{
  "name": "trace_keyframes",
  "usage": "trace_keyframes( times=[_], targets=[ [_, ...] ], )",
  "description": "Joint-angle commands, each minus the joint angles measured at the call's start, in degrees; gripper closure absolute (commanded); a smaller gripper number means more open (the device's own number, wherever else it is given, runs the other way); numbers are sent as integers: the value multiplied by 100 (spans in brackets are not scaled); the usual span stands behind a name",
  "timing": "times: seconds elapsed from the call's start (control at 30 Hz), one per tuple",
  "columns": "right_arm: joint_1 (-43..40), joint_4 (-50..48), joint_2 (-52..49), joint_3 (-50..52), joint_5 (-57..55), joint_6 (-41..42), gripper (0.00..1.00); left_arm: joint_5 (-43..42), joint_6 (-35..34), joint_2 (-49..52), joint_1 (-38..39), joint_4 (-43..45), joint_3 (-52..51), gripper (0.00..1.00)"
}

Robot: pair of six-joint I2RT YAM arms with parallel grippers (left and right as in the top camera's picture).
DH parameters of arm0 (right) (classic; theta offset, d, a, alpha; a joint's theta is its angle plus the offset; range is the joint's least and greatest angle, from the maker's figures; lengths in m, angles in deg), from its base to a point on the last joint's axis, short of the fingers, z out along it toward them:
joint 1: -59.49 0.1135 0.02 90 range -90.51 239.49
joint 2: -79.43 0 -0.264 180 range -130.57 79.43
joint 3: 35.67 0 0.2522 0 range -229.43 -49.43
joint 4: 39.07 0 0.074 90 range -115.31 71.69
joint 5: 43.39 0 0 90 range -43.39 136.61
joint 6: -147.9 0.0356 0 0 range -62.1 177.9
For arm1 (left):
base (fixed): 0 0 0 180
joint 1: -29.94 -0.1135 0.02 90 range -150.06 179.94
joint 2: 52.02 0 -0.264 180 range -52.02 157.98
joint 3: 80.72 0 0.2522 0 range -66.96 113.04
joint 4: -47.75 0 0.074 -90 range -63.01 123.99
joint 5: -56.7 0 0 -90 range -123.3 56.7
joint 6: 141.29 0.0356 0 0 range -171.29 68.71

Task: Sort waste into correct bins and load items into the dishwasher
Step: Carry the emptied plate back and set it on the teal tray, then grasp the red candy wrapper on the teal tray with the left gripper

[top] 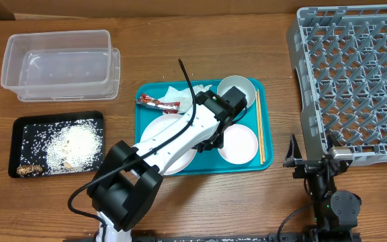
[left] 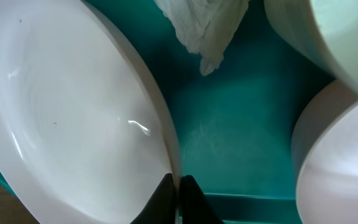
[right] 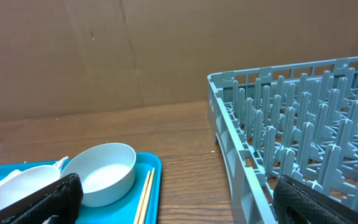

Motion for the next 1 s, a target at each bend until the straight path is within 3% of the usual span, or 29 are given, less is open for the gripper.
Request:
trace_keyframes(
  times=[0.0, 0.17, 0.37, 0.6, 0.63, 0.67, 0.7, 0.87, 0.97],
  targets=[
    [0, -35, 68, 61, -11, -20, 0, 155, -76, 61, -13, 0, -2, 88],
    [0, -35, 68, 61, -11, -20, 0, 256, -55, 61, -15, 2, -2, 77],
    [0, -35, 68, 61, -11, -20, 0, 254, 315, 57, -140, -229, 149, 77],
    [0, -35, 68, 61, -11, -20, 0, 382, 317, 57, -647, -942, 1222, 74],
    [0, -35, 68, 61, -11, -20, 0, 376, 315, 57, -743, -949, 1349, 62],
    [0, -35, 68, 61, -11, -20, 0, 334, 310, 57, -883, -944, 1510, 37],
    [0, -35, 68, 61, -11, -20, 0, 227, 295, 57, -1010, -914, 1631, 0],
    [0, -35, 68, 61, -11, -20, 0, -1093, 68, 59, -1683, -448, 1762, 0],
    [0, -35, 68, 61, -11, -20, 0, -1032, -494, 59, -2022, -332, 1753, 0]
  ],
)
